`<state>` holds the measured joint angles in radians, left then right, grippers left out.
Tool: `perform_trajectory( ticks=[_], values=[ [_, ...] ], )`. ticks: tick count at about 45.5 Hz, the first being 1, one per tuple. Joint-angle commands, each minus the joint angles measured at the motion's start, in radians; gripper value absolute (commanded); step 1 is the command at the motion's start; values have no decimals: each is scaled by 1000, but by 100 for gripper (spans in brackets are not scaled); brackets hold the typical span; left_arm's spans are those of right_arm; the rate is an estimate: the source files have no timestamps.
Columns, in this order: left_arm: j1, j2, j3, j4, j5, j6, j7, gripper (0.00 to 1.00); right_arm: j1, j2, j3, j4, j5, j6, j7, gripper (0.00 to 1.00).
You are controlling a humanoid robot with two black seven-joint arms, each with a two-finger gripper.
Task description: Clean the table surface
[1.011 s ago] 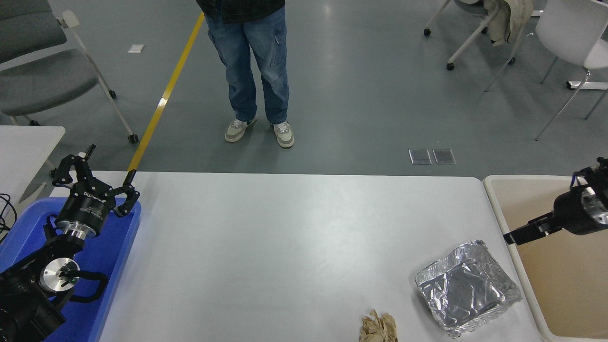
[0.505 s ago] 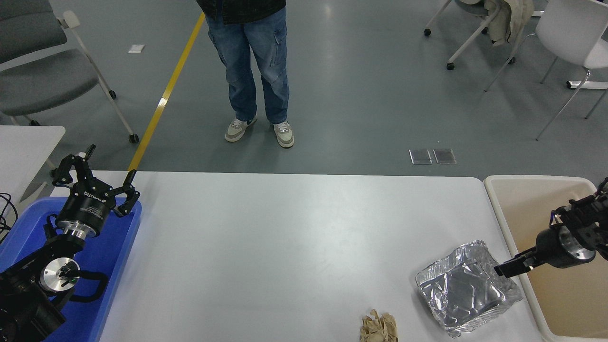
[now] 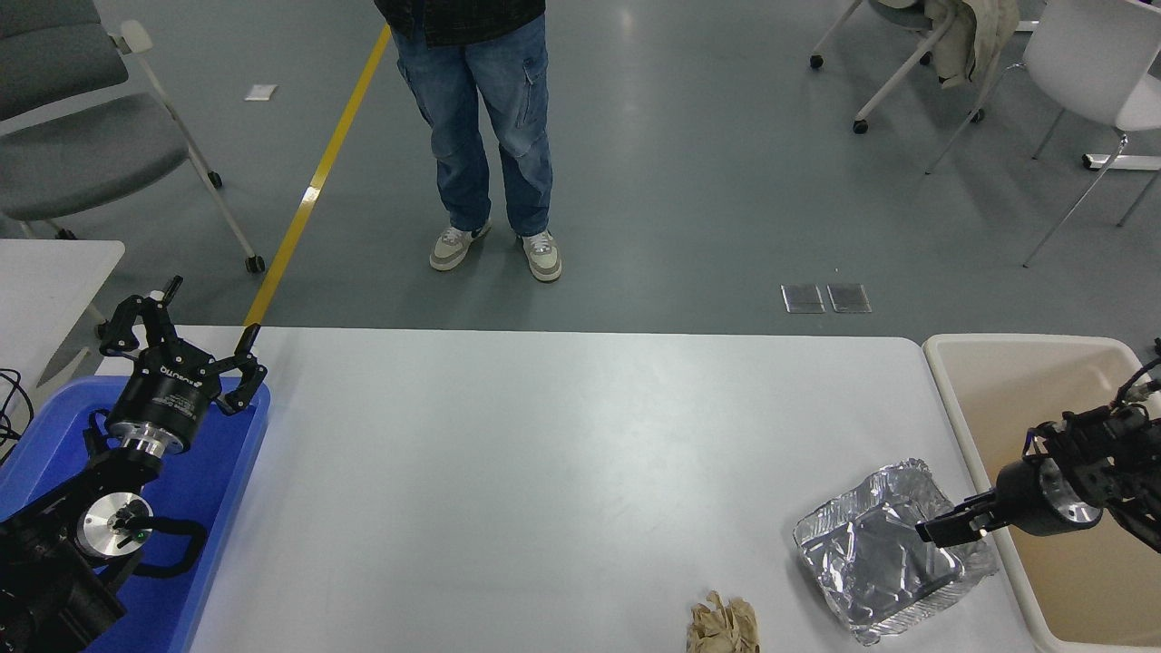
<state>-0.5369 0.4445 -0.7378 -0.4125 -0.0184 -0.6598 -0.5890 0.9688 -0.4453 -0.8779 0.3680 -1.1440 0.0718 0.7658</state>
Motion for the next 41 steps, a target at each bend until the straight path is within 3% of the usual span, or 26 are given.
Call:
perform_trajectory(
  ticks=[1,5,18,41],
  values=[
    [0,-1,0,0,0,0,0,100,-25,20,-1,-37,15,-10,1,72],
    [0,0,0,0,0,-1,0,100,-27,20,-4,-38,15,-10,3,59],
    [0,-1,0,0,0,0,0,100,-27,20,-15,-40,12,-4,7,0],
    [0,-1,0,0,0,0,0,100,-25,20,-3,-46,17,-4,44,0]
  ],
)
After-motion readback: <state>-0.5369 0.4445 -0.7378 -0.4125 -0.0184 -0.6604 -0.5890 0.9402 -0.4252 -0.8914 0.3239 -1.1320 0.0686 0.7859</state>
